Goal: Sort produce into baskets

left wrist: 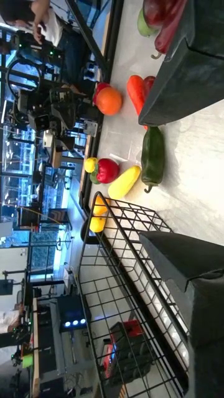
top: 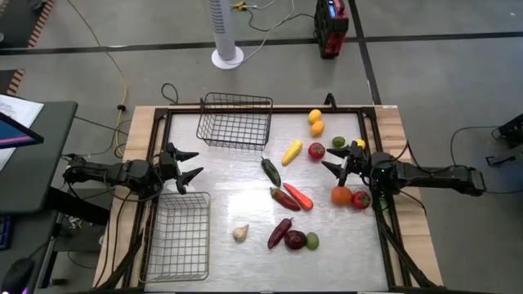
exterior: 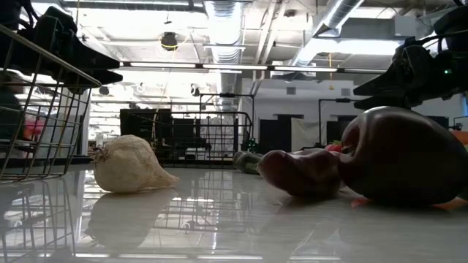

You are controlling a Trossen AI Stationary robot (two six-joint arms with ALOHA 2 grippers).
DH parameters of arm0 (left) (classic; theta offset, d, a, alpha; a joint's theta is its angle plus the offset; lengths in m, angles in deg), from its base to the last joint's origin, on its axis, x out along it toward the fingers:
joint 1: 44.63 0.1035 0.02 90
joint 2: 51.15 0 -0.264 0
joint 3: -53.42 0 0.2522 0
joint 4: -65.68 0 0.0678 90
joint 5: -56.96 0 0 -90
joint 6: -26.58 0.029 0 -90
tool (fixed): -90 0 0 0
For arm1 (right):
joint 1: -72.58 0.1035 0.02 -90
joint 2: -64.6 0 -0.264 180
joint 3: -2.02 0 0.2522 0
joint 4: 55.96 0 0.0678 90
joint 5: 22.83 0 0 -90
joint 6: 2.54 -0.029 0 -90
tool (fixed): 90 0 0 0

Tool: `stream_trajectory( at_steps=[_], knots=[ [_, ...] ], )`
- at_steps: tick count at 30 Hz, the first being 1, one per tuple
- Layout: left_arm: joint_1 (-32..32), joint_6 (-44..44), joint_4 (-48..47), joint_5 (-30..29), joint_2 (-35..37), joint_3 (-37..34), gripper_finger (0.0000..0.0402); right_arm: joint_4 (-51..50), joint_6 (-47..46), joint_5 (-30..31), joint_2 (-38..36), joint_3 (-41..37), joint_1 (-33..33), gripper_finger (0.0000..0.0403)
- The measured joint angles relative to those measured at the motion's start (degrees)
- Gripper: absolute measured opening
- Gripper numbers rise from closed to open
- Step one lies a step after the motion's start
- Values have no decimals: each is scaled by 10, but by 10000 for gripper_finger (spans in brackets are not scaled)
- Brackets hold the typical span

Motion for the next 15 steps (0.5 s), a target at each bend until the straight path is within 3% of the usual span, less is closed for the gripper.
stream_trajectory(
  at_steps=[15],
  knots=[
    [0,-131,22,0,0,-2,279,10,-14,0,0,0,0,313]
  ],
)
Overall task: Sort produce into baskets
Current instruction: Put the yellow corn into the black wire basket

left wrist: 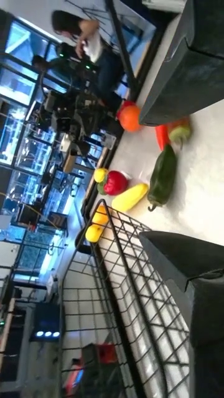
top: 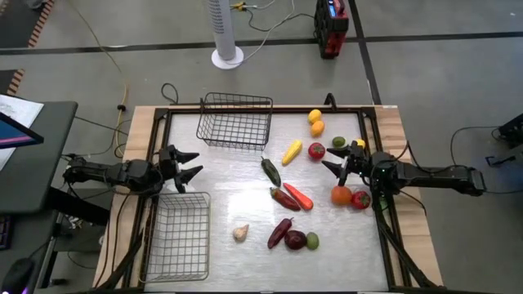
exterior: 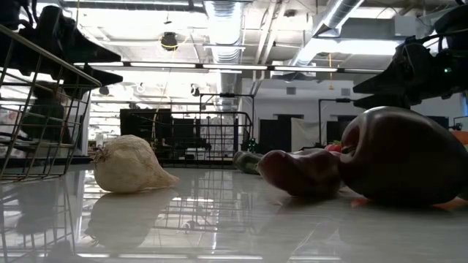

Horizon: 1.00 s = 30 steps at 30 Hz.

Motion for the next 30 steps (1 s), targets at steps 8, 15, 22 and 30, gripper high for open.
stream_trajectory(
  at_steps=[8,15,22,30],
  knots=[
    [0,-6,-6,-32,0,1,279,13,-22,4,0,0,-12,313],
    [0,-21,-10,-58,0,2,279,12,-71,-3,0,0,-20,313],
    [0,-51,20,-99,0,2,279,34,-73,-46,0,7,-19,313],
    [0,-31,138,13,-1,3,279,23,-71,-72,104,75,9,290]
  ],
)
